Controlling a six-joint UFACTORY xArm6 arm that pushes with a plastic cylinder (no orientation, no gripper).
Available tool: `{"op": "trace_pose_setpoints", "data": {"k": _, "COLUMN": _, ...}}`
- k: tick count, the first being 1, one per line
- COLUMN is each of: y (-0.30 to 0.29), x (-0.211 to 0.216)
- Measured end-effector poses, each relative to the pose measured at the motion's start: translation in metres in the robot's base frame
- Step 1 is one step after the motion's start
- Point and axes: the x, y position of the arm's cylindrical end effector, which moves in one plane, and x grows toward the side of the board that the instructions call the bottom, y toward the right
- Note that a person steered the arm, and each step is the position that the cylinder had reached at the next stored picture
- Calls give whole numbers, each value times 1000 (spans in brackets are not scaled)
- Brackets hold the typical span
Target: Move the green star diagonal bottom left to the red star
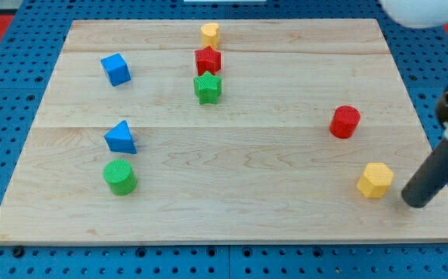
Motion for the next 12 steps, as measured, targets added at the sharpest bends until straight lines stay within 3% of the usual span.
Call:
{"op": "trace_pose_setpoints", "data": {"k": 1, "y": -56, "x": 3}}
{"op": "trace_pose_setpoints", "data": {"k": 2, "y": -64, "x": 8}}
{"op": "trace_pose_setpoints", "data": {"k": 4, "y": -224, "x": 0}}
{"op": "trace_pose_setpoints", "data": {"k": 6, "y": -335, "x": -110}}
{"op": "trace_pose_setpoints", "data": {"k": 7, "y": -342, "x": -179}}
{"op": "trace_pose_setpoints", "data": {"k": 8, "y": -311, "x": -231}}
{"op": "trace_pose_setpoints", "data": {"k": 9, "y": -243, "x": -241}}
{"op": "trace_pose_setpoints", "data": {"k": 10, "y": -292, "x": -226}}
{"op": "trace_pose_setpoints", "data": {"k": 12, "y": -298, "x": -198}}
